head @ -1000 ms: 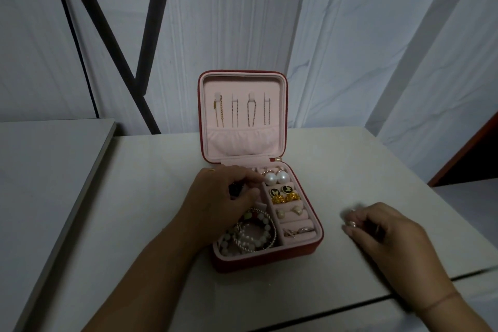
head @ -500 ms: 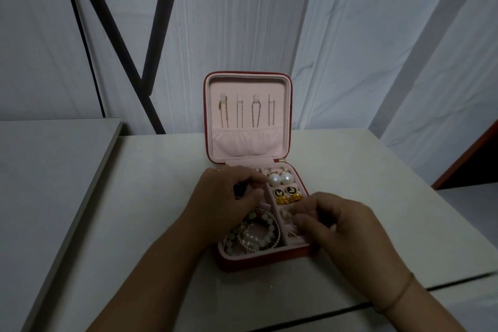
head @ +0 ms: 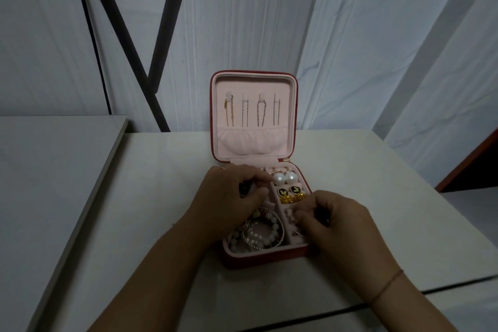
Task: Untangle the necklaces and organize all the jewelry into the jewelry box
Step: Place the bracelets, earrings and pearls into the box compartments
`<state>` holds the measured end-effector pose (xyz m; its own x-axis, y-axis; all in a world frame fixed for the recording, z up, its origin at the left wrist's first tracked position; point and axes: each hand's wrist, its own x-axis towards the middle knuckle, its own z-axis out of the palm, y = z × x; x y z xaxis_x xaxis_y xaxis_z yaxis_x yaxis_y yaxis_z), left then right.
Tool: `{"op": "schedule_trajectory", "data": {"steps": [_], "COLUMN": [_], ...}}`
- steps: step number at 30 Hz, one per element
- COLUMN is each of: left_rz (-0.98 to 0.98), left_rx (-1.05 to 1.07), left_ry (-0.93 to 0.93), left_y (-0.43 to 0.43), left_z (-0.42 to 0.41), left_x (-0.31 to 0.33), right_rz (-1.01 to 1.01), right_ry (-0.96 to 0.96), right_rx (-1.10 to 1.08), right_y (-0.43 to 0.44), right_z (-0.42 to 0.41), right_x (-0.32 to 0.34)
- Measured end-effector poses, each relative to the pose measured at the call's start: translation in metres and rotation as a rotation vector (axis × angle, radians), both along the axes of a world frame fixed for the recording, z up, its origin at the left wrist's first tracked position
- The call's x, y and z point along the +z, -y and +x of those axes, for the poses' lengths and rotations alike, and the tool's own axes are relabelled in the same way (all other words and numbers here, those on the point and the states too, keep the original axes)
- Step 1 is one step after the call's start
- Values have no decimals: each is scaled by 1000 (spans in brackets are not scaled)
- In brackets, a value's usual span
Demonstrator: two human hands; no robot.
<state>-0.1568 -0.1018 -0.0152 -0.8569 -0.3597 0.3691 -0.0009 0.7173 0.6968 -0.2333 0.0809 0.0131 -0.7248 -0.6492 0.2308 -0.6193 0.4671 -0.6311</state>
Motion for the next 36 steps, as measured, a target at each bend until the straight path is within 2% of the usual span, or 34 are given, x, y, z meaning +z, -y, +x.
{"op": "schedule_trajectory", "data": {"steps": [5, 9, 18, 23, 29, 36], "left_rz": [12, 9, -6, -6, -8, -3], "left_rx": [-9, -8, -21, -15, -18, -13], "left_ry": [-1, 0, -3, -12, -8, -11], "left_y": [-1, 0, 1, 1, 2, 2], "left_z": [0, 0, 0, -1, 0, -1], "left_x": [1, 1, 1, 0, 1, -1], "right_rz": [12, 56, 190, 122, -131, -71], "right_ry": [30, -29, -16, -7, 130, -19], "right_rx": [-12, -22, 75, 49, 37, 121], "right_y": [2, 3, 1, 2, -14, -10], "right_z": [-1, 2, -4, -5, -15, -9], "right_x": [0, 3, 16, 8, 6, -2]}}
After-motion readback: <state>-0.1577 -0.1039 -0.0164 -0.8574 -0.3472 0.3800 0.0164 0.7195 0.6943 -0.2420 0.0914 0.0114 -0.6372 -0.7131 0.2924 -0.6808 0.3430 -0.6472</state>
